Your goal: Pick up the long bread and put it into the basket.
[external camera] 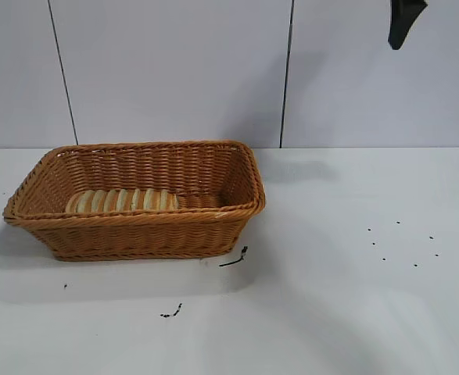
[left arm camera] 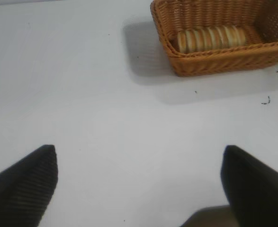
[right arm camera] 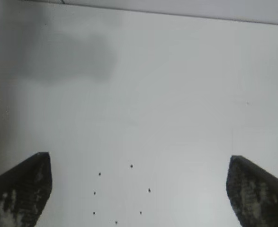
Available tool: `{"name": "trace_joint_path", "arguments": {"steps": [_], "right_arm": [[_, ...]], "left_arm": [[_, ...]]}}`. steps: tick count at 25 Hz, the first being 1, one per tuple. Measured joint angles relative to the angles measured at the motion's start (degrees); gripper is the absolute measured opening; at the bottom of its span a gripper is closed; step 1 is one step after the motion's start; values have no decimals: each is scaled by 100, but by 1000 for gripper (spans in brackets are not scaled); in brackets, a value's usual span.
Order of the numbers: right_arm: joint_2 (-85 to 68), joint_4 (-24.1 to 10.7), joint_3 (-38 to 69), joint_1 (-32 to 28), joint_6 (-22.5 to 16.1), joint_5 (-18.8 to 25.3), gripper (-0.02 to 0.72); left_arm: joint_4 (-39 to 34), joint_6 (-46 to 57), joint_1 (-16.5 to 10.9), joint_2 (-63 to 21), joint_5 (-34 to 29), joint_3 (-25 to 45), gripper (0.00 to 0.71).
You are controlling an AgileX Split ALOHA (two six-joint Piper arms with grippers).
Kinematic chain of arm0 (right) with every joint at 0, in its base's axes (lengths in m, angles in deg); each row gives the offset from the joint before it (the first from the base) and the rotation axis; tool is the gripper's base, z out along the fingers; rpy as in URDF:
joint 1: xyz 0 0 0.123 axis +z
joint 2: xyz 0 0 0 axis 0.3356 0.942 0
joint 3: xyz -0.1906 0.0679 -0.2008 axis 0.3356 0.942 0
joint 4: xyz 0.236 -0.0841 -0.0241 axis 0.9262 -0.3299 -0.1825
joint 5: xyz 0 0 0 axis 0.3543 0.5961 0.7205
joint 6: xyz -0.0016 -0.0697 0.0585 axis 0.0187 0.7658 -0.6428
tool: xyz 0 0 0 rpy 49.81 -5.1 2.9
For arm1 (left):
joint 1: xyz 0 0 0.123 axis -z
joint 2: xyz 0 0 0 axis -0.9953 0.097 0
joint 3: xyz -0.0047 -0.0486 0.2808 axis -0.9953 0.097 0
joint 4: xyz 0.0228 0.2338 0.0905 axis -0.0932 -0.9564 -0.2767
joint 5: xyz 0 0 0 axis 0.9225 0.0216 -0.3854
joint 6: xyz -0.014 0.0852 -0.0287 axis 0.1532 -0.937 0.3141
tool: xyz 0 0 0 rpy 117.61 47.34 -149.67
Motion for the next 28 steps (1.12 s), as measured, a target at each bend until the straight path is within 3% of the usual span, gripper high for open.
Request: {"name": "trace_joint_path", "arguments": {"steps": [9, 14, 20, 28], "right_arm": [[-2947, 21, 3425, 0, 13, -42, 693], [-4715, 21, 4920, 0, 67, -501, 693], [-6997, 69, 5578, 0, 72, -934, 693], [-8665, 121, 5623, 0, 112, -1027, 693]], "left_arm": [[0, 0, 0, 0, 0, 0, 696], [0, 0, 0, 0, 0, 0, 696], [0, 0, 0, 0, 0, 0, 696], [0, 0, 0, 0, 0, 0, 696]]}}
